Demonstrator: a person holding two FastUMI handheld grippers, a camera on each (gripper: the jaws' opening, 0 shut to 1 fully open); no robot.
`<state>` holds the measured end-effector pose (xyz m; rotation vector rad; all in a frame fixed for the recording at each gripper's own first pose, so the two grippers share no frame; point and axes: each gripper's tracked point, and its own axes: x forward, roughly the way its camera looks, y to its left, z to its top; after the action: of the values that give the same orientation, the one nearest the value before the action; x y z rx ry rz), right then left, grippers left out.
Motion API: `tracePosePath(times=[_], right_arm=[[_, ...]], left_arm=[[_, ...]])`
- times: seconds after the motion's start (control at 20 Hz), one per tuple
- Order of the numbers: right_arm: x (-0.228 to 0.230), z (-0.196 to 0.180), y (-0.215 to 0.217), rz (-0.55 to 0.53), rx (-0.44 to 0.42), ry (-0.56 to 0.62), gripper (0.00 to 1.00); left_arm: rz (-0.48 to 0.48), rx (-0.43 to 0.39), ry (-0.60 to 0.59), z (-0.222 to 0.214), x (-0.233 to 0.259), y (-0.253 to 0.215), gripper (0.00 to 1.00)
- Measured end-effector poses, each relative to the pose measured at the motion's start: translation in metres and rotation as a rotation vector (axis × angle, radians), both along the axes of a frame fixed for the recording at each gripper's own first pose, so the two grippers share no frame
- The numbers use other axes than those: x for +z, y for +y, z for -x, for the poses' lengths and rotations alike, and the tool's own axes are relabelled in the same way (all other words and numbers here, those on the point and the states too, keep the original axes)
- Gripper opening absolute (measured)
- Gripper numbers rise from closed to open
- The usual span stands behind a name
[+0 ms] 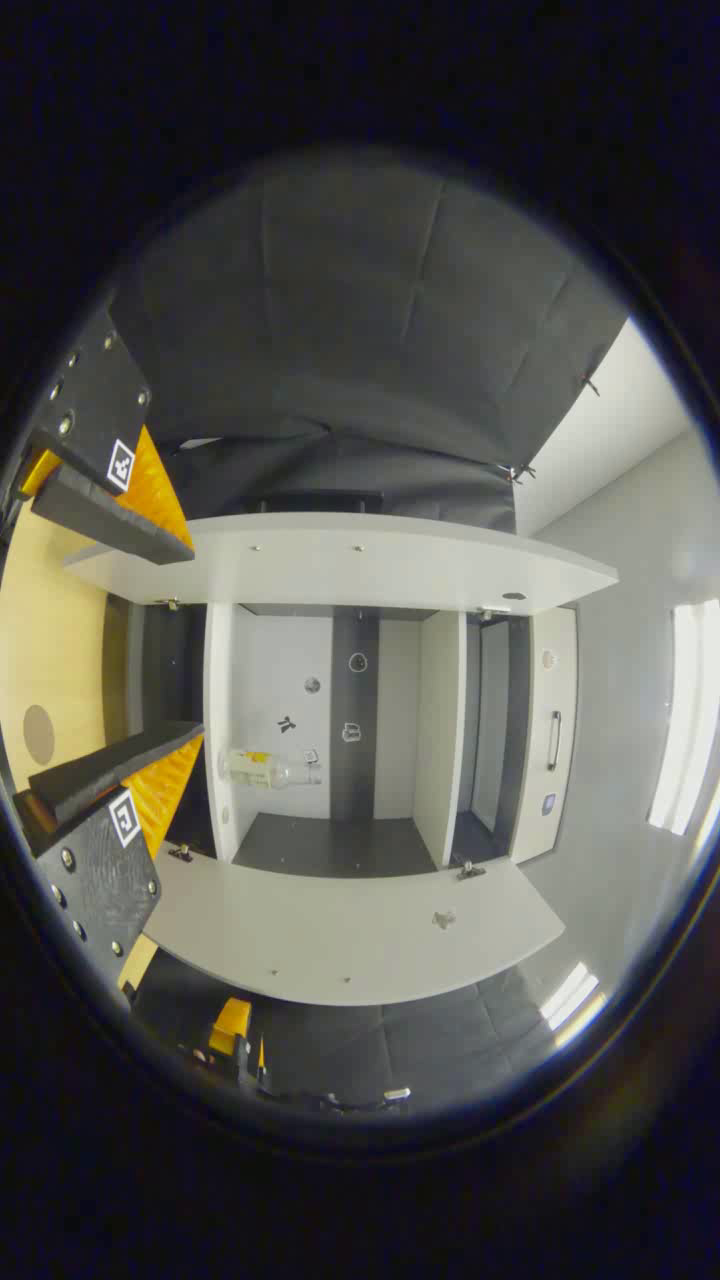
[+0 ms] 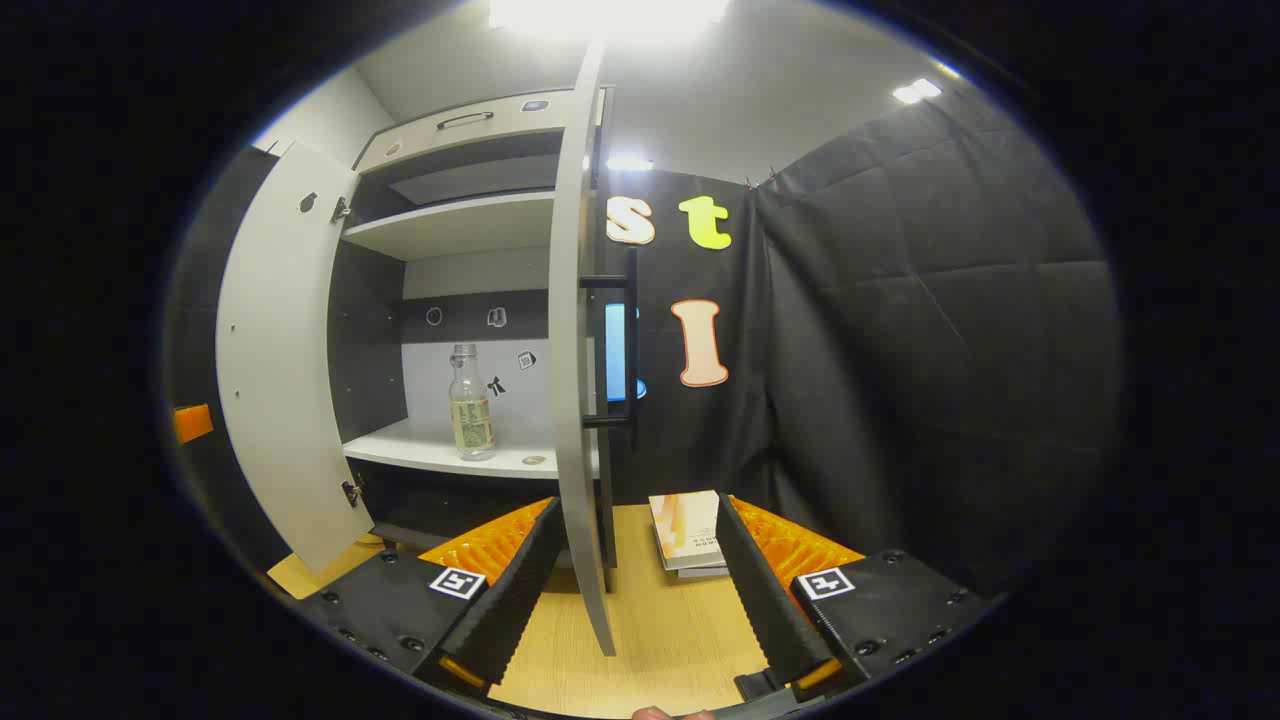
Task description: Grasp the bottle in the cabinet with the left hand and place it on the coaster, then close the right door with the right hand and the left door with the left hand.
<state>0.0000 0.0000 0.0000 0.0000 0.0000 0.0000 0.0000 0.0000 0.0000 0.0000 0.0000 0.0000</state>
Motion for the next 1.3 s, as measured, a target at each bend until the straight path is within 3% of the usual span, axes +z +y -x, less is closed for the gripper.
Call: tracePosePath(times=[0.7, 0.85, 1.05, 1.3], right_arm=[[-0.006, 0.006, 0.005, -0.032, -0.003, 0.004, 0.98], [-0.007, 0.008, 0.0, -0.045, -0.02, 0.005, 0.97], [-0.004, 0.014, -0.017, -0.06, -0.055, 0.005, 0.97], [0.009, 0.02, -0.054, -0.074, -0.151, -0.01, 0.97]], left_arm=[[-0.047, -0.009, 0.016, -0.01, -0.003, 0.008, 0.92], [-0.072, -0.039, 0.015, -0.027, 0.001, -0.002, 0.92], [-0.037, -0.098, 0.024, -0.059, 0.006, -0.023, 0.92], [0.008, -0.222, -0.004, -0.12, 0.031, -0.068, 0.91]])
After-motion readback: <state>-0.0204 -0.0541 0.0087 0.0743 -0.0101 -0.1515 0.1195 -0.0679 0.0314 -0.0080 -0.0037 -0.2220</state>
